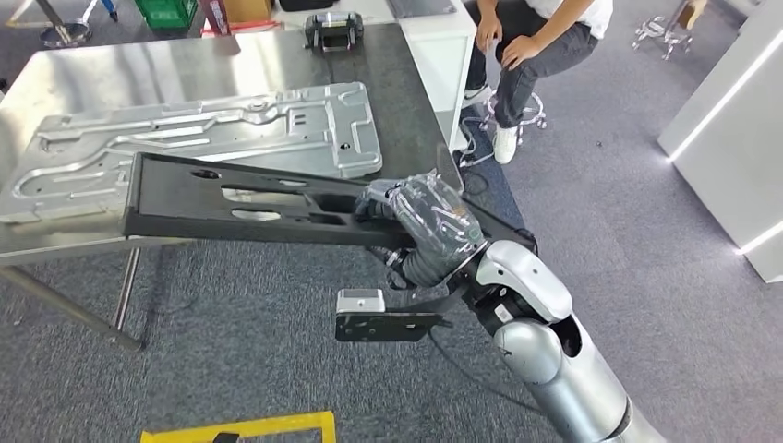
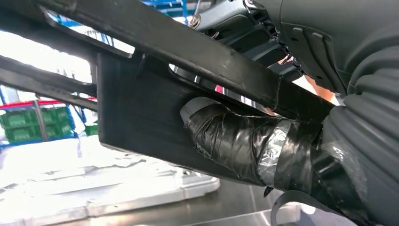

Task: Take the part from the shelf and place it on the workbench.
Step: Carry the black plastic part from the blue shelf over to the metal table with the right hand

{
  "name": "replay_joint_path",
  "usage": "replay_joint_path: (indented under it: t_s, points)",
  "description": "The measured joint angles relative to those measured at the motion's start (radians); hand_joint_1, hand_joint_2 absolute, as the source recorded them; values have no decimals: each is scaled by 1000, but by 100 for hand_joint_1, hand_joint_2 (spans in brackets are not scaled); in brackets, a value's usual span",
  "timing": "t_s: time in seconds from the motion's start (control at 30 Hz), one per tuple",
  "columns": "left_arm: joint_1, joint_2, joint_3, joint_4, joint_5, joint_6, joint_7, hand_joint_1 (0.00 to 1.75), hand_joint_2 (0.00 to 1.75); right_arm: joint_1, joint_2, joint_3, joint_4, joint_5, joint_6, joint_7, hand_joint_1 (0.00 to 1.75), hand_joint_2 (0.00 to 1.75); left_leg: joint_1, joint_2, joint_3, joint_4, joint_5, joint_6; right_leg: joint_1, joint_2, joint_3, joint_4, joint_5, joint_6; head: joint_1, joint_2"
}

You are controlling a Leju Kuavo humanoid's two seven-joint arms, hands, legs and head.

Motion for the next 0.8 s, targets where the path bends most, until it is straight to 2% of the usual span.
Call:
replay_joint_path:
  t_s: [0.2,0.33,0.47,0.57,0.63,0.73,0.8]
  points:
    - [-1,0,6,0,-2,0,0,0,175,-7,9,2,11,7,0,5,175,175,-1,0,2,-7,-5,-7,0,1,5,-12,-10,-6,-1,0]
    - [-2,1,9,0,-3,3,-1,0,175,-45,22,22,44,71,-1,39,175,175,-3,2,2,-7,-8,-7,-2,2,6,-14,-11,-7,-1,0]
    - [-5,1,14,0,-4,9,-3,0,175,-87,56,40,93,94,-3,49,175,175,-4,3,1,-4,-9,-5,-3,1,7,-14,-9,-3,-1,0]
    - [-6,0,21,0,-4,9,-4,0,175,-110,83,56,119,107,-4,55,175,175,-1,1,8,-17,-1,3,-3,-1,11,-17,-8,8,-1,0]
    - [-8,0,25,0,-5,8,-3,0,175,-121,103,65,133,122,-7,66,175,175,4,-2,23,-36,9,12,-3,-5,-9,29,-36,14,1,0]
    - [-9,0,31,0,-12,3,5,0,175,-130,140,86,175,153,-15,85,175,175,4,-10,29,-41,10,17,-4,-6,-101,204,-109,18,2,0]
    - [-9,0,33,0,-14,1,7,0,175,-129,152,92,191,161,-17,90,175,175,4,-15,30,-40,9,18,-4,-7,-134,261,-125,19,2,0]
